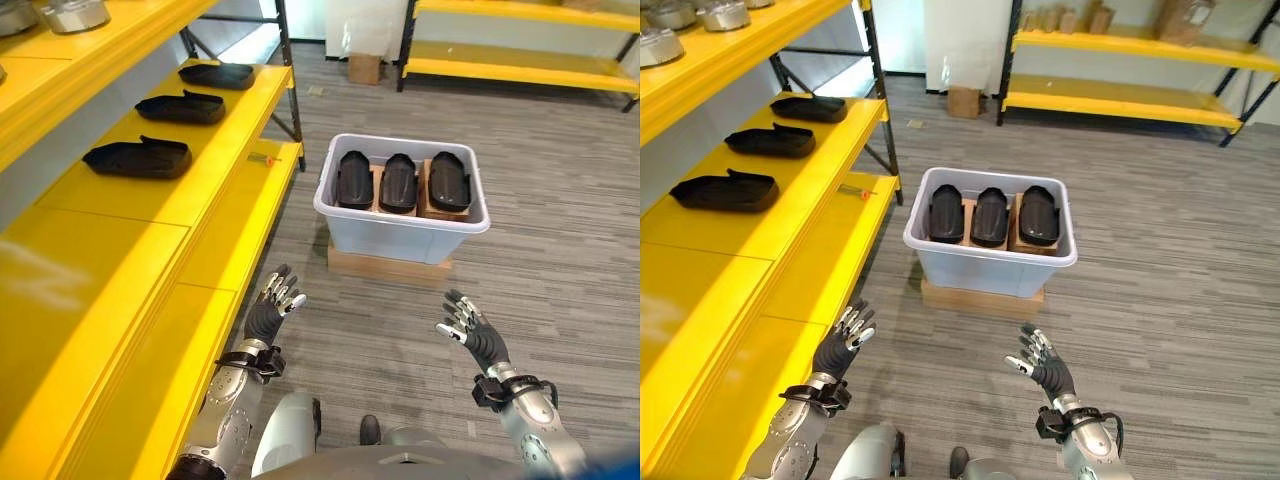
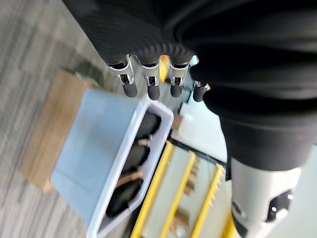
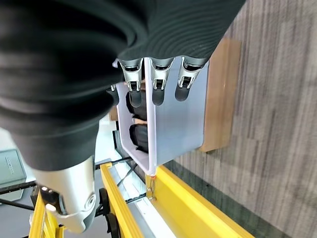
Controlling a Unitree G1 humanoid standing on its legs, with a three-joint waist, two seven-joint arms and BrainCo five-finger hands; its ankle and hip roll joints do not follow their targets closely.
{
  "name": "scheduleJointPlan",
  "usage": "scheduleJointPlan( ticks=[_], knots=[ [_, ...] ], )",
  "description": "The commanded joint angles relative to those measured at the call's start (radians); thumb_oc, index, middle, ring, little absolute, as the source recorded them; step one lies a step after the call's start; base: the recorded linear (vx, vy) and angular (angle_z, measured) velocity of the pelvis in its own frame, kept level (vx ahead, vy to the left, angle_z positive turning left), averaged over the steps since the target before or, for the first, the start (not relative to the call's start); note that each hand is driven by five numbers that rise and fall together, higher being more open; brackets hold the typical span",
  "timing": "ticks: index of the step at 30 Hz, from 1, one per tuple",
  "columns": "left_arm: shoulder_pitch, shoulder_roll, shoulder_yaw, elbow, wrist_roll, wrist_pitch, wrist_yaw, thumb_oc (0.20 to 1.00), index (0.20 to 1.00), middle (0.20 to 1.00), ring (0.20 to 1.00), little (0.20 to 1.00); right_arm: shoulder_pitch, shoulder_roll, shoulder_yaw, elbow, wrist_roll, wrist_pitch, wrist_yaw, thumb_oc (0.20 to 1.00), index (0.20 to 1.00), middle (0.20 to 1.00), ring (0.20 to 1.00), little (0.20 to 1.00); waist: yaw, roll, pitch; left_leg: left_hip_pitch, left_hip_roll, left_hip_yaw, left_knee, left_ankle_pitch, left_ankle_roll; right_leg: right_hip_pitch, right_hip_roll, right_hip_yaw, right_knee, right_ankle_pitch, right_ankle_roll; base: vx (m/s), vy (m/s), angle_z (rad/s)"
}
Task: Move parts from the plastic box to the shelf.
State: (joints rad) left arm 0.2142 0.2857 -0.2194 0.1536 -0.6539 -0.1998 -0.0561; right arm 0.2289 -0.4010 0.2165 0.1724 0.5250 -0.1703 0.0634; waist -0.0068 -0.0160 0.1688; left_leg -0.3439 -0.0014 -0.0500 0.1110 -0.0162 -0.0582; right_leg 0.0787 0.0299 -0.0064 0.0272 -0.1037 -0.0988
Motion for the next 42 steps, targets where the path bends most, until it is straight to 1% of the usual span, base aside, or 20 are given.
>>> scheduleJointPlan(
  ticks=[1, 4, 6, 12, 17, 18, 19, 21, 22, 23, 25, 26, 27, 28, 30, 31, 32, 34, 39, 42],
  knots=[
    [-0.004, 0.043, 0.007, -0.067, 0.025, -0.042, -0.003, 1.0, 1.0, 1.0, 1.0, 1.0, 0.004, 0.02, -0.018, -0.043, -0.015, -0.051, 0.004, 1.0, 1.0, 1.0, 1.0, 1.0, -0.001, -0.013, -0.04, 0.07, -0.008, 0.024, 0.049, 0.134, 0.03, 0.025, -0.025, 0.019, 0.051, 0.022, 0.115, 0.25, 0.072, -0.42],
    [-0.008, 0.04, 0.008, -0.066, 0.028, -0.043, -0.006, 1.0, 1.0, 1.0, 1.0, 1.0, 0.013, 0.036, -0.017, -0.041, -0.015, -0.044, 0.021, 1.0, 1.0, 1.0, 1.0, 1.0, 0.008, -0.01, -0.061, 0.122, -0.044, -0.033, 0.014, 0.12, 0.05, 0.038, -0.029, 0.034, 0.058, 0.009, 0.125, 0.29, 0.097, -0.56],
    [-0.013, 0.04, 0.005, -0.071, 0.026, -0.046, -0.01, 1.0, 1.0, 1.0, 1.0, 1.0, 0.023, 0.045, -0.019, -0.045, -0.011, -0.043, 0.029, 1.0, 1.0, 1.0, 1.0, 1.0, -0.002, -0.013, -0.076, 0.136, -0.038, 0.016, 0.014, 0.103, 0.058, 0.055, -0.045, 0.029, 0.041, 0.009, 0.139, 0.26, 0.078, -0.46],
    [-0.012, 0.062, 0.002, -0.085, 0.021, -0.044, -0.008, 1.0, 1.0, 1.0, 1.0, 1.0, 0.027, 0.048, -0.009, -0.063, -0.008, -0.037, 0.04, 1.0, 1.0, 1.0, 1.0, 1.0, -0.001, -0.022, -0.104, 0.152, -0.062, 0.037, 0.044, 0.027, 0.09, 0.061, -0.089, 0.037, 0.041, 0.002, 0.166, 0.21, 0.082, -0.12],
    [-0.02, 0.072, -0.002, -0.08, 0.032, -0.041, 0.0, 1.0, 1.0, 1.0, 1.0, 1.0, 0.018, 0.055, -0.001, -0.056, -0.016, -0.037, 0.045, 1.0, 1.0, 1.0, 1.0, 1.0, 0.002, -0.026, -0.103, 0.17, -0.076, 0.043, 0.063, -0.028, 0.123, 0.002, -0.099, 0.03, 0.209, 0.019, 0.191, 0.1, 0.054, 0.0],
    [-0.027, 0.079, -0.005, -0.079, 0.041, -0.039, 0.008, 1.0, 1.0, 1.0, 1.0, 1.0, 0.011, 0.061, 0.007, -0.053, -0.02, -0.038, 0.044, 1.0, 1.0, 1.0, 1.0, 1.0, -0.003, -0.024, -0.085, 0.202, -0.087, 0.035, 0.061, -0.049, 0.145, -0.091, -0.096, 0.036, 0.394, 0.133, 0.224, 0.03, 0.073, -0.11],
    [-0.03, 0.085, -0.006, -0.079, 0.039, -0.039, 0.011, 1.0, 1.0, 1.0, 1.0, 1.0, 0.008, 0.061, 0.009, -0.054, -0.016, -0.039, 0.043, 1.0, 1.0, 1.0, 1.0, 1.0, -0.011, -0.016, -0.07, 0.222, -0.083, 0.032, 0.059, -0.052, 0.154, -0.136, -0.09, 0.038, 0.479, 0.184, 0.235, 0.05, 0.096, -0.15],
    [-0.027, 0.09, -0.009, -0.081, 0.044, -0.04, 0.016, 1.0, 1.0, 1.0, 1.0, 1.0, 0.012, 0.062, 0.01, -0.061, -0.018, -0.042, 0.041, 1.0, 1.0, 1.0, 1.0, 1.0, -0.028, 0.012, -0.046, 0.255, -0.066, 0.025, 0.051, -0.055, 0.162, -0.206, -0.082, 0.016, 0.588, 0.184, 0.226, 0.15, 0.085, 0.1],
    [-0.019, 0.091, -0.001, -0.084, 0.045, -0.037, 0.016, 1.0, 1.0, 1.0, 1.0, 1.0, 0.022, 0.067, 0.007, -0.068, -0.023, -0.042, 0.035, 1.0, 1.0, 1.0, 1.0, 1.0, -0.026, 0.027, -0.046, 0.285, -0.058, 0.032, 0.038, -0.063, 0.159, -0.226, -0.17, -0.069, 0.553, 0.148, 0.202, 0.26, 0.02, 0.23],
    [-0.014, 0.096, 0.002, -0.083, 0.037, -0.037, 0.011, 1.0, 1.0, 1.0, 1.0, 1.0, 0.022, 0.068, 0.009, -0.065, -0.018, -0.046, 0.034, 1.0, 1.0, 1.0, 1.0, 1.0, -0.024, 0.034, -0.05, 0.299, -0.045, 0.033, 0.026, -0.068, 0.149, -0.224, -0.213, -0.1, 0.485, 0.113, 0.185, 0.27, -0.064, 0.19],
    [-0.013, 0.098, 0.0, -0.08, 0.025, -0.039, 0.007, 1.0, 1.0, 1.0, 1.0, 1.0, 0.026, 0.068, 0.007, -0.075, -0.013, -0.044, 0.035, 1.0, 1.0, 1.0, 1.0, 1.0, -0.039, 0.036, -0.046, 0.31, -0.038, 0.006, 0.026, -0.073, 0.131, -0.225, -0.236, -0.072, 0.401, 0.112, 0.184, 0.15, -0.152, -0.05],
    [-0.012, 0.102, 0.001, -0.082, 0.022, -0.042, 0.006, 1.0, 1.0, 1.0, 1.0, 1.0, 0.027, 0.066, 0.009, -0.077, -0.011, -0.043, 0.036, 1.0, 1.0, 1.0, 1.0, 1.0, -0.042, 0.034, -0.043, 0.313, -0.033, 0.002, 0.029, -0.078, 0.123, -0.223, -0.268, -0.06, 0.356, 0.139, 0.192, 0.13, -0.281, 0.14],
    [-0.017, 0.104, 0.002, -0.078, 0.022, -0.044, 0.01, 1.0, 1.0, 1.0, 1.0, 1.0, 0.021, 0.066, 0.011, -0.069, -0.006, -0.041, 0.029, 1.0, 1.0, 1.0, 1.0, 1.0, -0.045, 0.024, -0.044, 0.321, -0.026, -0.005, 0.03, -0.094, 0.104, -0.211, -0.347, -0.039, 0.228, 0.224, 0.223, 0.1, -0.226, 0.26],
    [-0.017, 0.104, 0.002, -0.078, 0.022, -0.045, 0.01, 1.0, 1.0, 1.0, 1.0, 1.0, 0.021, 0.067, 0.011, -0.069, -0.006, -0.041, 0.029, 1.0, 1.0, 1.0, 1.0, 1.0, -0.045, 0.025, -0.042, 0.323, -0.026, -0.006, 0.031, -0.096, 0.105, -0.205, -0.346, -0.041, 0.223, 0.226, 0.223, 0.09, -0.25, 0.23],
    [-0.018, 0.103, 0.006, -0.07, 0.026, -0.048, 0.015, 1.0, 1.0, 1.0, 1.0, 1.0, 0.022, 0.068, 0.012, -0.076, -0.006, -0.035, 0.03, 1.0, 1.0, 1.0, 1.0, 1.0, -0.054, 0.005, -0.046, 0.333, -0.021, -0.014, 0.028, -0.11, 0.084, -0.181, -0.382, 0.001, 0.112, 0.293, 0.257, 0.09, -0.253, 0.18],
    [-0.015, 0.103, 0.01, -0.07, 0.025, -0.049, 0.015, 1.0, 1.0, 1.0, 1.0, 1.0, 0.028, 0.068, 0.013, -0.083, -0.007, -0.032, 0.03, 1.0, 1.0, 1.0, 1.0, 1.0, -0.061, -0.005, -0.05, 0.337, -0.012, -0.019, 0.027, -0.115, 0.073, -0.179, -0.383, 0.037, 0.091, 0.31, 0.269, 0.12, -0.42, 0.24],
    [-0.009, 0.098, 0.016, -0.057, 0.031, -0.045, 0.01, 1.0, 1.0, 1.0, 1.0, 1.0, 0.026, 0.066, 0.015, -0.079, -0.007, -0.024, 0.041, 1.0, 1.0, 1.0, 1.0, 1.0, -0.051, -0.028, -0.066, 0.34, 0.006, -0.012, 0.023, -0.12, 0.057, -0.145, -0.37, 0.027, 0.051, 0.277, 0.279, 0.1, -0.386, 0.23],
    [-0.001, 0.095, 0.02, -0.054, 0.034, -0.045, 0.003, 1.0, 1.0, 1.0, 1.0, 1.0, 0.024, 0.062, 0.017, -0.074, -0.008, -0.023, 0.045, 1.0, 1.0, 1.0, 1.0, 1.0, -0.043, -0.037, -0.082, 0.346, 0.034, -0.012, 0.013, -0.113, 0.043, -0.133, -0.352, 0.01, 0.043, 0.255, 0.288, 0.07, -0.362, -0.03],
    [0.027, 0.088, 0.021, -0.05, 0.014, -0.038, -0.013, 1.0, 1.0, 1.0, 1.0, 1.0, 0.036, 0.032, -0.015, -0.071, 0.002, -0.037, 0.036, 1.0, 1.0, 1.0, 1.0, 1.0, -0.043, -0.019, -0.089, 0.361, 0.158, -0.029, -0.058, -0.021, -0.012, -0.11, -0.255, -0.06, 0.056, 0.128, 0.25, 0.01, -0.292, -0.05],
    [0.025, 0.084, 0.017, -0.049, 0.007, -0.038, -0.015, 1.0, 1.0, 1.0, 1.0, 1.0, 0.035, 0.028, -0.022, -0.065, 0.006, -0.04, 0.031, 1.0, 1.0, 1.0, 1.0, 1.0, -0.046, -0.014, -0.088, 0.365, 0.181, -0.027, -0.083, 0.003, -0.023, -0.105, -0.238, -0.076, 0.049, 0.119, 0.244, 0.0, -0.145, 0.09]
  ],
)
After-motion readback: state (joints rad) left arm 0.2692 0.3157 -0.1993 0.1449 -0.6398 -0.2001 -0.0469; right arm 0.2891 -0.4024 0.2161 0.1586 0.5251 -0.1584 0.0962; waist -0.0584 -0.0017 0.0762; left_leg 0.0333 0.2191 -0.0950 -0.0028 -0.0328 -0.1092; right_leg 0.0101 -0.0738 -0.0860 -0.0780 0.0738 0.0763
